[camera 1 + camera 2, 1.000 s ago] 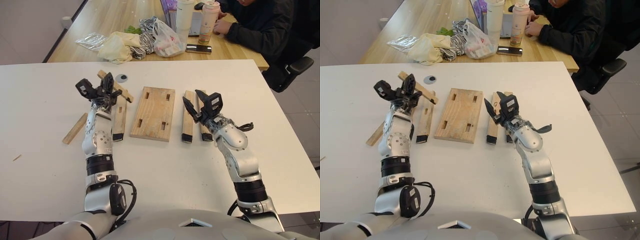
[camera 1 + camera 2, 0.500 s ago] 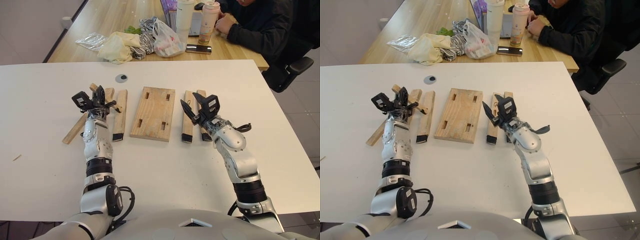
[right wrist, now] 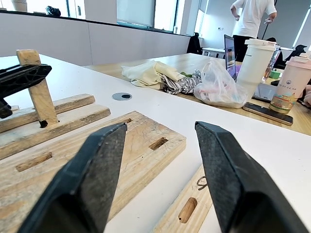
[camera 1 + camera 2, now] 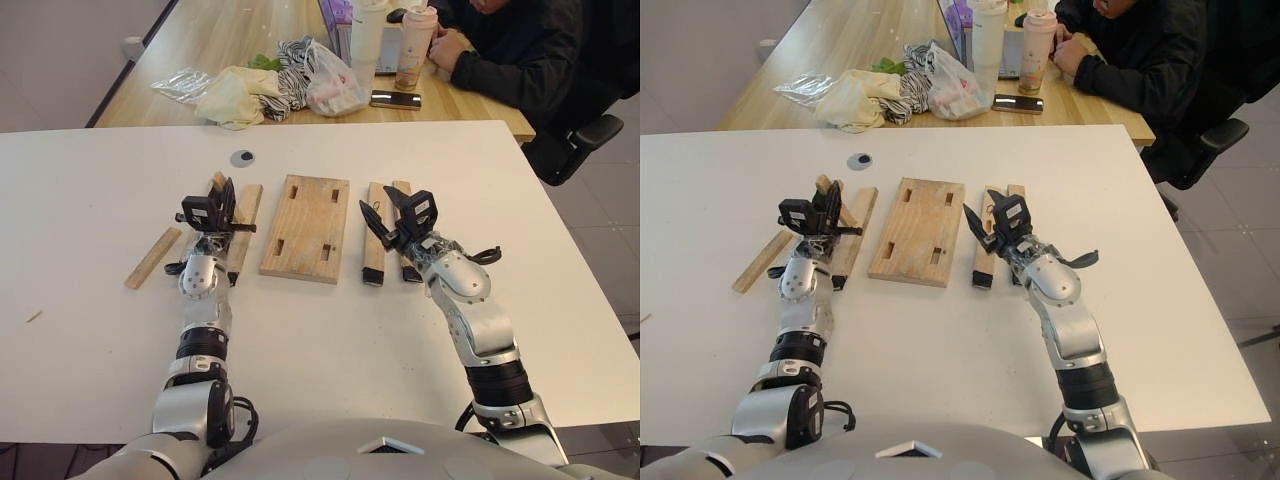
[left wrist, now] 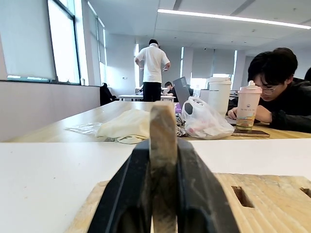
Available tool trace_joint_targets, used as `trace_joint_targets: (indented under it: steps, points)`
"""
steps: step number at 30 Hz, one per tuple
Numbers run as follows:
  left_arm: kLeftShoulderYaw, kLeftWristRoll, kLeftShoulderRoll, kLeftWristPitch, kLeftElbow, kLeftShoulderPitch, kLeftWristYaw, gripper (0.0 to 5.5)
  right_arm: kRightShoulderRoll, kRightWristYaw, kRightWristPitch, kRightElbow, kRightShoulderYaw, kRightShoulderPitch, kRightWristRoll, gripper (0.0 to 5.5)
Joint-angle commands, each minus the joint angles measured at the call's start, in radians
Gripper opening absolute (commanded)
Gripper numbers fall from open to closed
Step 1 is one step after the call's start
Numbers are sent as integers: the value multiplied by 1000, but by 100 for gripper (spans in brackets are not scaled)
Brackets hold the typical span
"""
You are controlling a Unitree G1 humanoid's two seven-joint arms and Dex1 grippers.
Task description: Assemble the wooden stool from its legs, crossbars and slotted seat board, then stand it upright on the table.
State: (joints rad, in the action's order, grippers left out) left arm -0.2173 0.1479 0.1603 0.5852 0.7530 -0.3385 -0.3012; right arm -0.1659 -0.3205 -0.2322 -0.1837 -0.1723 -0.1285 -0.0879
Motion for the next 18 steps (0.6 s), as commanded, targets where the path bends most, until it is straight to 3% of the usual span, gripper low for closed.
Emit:
trace_joint_targets:
  steps: [1,7,9,18]
  points:
    - [2,-19,29,-27,175,74,-12,36,8,1,-10,5,-6,-9,6,258]
    - [12,-12,30,-42,110,52,16,36,6,6,-13,-4,-8,-2,8,258]
    - [20,3,39,-133,0,64,19,78,7,7,-15,-9,-9,3,9,258]
    - [111,0,122,-1023,-622,188,64,208,17,29,-16,-19,-10,23,14,258]
